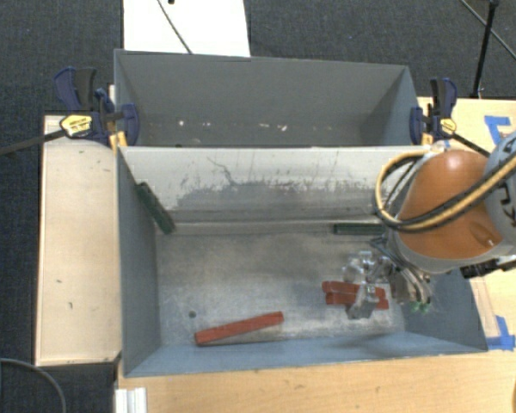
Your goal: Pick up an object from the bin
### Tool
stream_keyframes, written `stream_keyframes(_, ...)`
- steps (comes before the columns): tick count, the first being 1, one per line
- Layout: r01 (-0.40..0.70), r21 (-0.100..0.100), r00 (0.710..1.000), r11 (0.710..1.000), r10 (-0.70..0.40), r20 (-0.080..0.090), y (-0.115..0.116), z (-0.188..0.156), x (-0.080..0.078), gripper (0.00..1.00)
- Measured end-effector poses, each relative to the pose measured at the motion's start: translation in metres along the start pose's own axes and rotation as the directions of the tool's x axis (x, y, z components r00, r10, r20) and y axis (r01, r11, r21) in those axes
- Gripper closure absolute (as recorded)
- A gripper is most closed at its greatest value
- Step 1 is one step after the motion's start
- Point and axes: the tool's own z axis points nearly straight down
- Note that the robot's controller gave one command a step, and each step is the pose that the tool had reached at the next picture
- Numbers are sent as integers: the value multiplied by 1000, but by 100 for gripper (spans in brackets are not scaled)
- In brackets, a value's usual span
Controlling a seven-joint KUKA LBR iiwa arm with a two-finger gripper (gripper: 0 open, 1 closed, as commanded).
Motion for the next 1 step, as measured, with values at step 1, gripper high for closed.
stream_keyframes(1, 7, 0, 1000, 1000, -7, 1, 0, -62, -2, 100)
